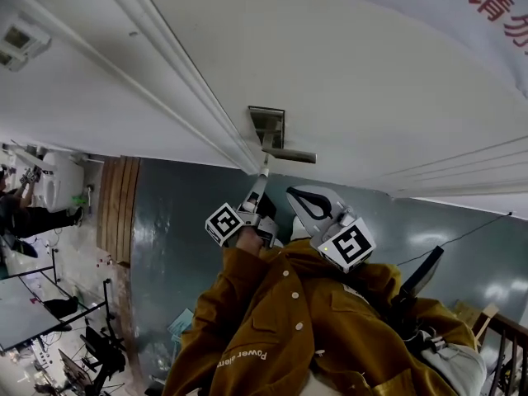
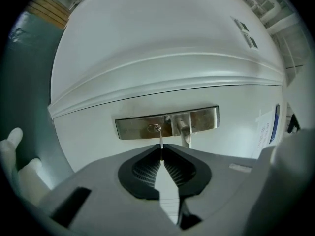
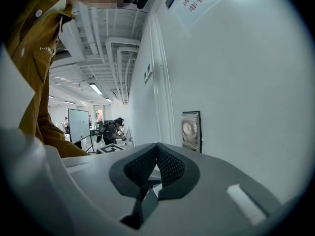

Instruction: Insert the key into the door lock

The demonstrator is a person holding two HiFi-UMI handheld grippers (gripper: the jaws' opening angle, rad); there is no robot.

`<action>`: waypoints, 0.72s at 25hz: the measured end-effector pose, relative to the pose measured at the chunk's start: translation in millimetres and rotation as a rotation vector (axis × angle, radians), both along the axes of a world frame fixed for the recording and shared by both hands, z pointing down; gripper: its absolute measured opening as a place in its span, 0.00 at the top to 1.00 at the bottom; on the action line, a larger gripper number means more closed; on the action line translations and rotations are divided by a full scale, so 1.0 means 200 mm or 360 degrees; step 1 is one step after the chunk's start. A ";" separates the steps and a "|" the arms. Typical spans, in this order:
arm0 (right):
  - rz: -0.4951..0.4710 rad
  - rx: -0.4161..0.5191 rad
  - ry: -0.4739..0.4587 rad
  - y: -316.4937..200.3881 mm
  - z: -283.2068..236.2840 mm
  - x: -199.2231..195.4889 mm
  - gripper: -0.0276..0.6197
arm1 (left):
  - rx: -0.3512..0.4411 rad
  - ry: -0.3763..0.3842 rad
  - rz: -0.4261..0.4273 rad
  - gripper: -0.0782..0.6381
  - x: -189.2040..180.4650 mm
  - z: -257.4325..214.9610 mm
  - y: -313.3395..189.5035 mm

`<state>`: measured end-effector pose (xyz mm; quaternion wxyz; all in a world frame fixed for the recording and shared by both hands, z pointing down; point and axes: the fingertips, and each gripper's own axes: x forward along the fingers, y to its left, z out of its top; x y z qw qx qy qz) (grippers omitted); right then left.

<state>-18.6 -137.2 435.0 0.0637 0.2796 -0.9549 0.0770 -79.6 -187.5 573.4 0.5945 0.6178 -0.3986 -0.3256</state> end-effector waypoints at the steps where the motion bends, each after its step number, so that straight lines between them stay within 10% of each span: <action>1: -0.0001 0.0003 0.0007 0.00 0.00 0.00 0.95 | -0.0006 0.0000 0.0017 0.86 0.00 0.02 -0.02; 18: 0.0006 0.0122 0.0037 -0.04 -0.02 0.01 0.95 | -0.0002 0.0120 0.0018 0.86 0.04 0.05 -0.14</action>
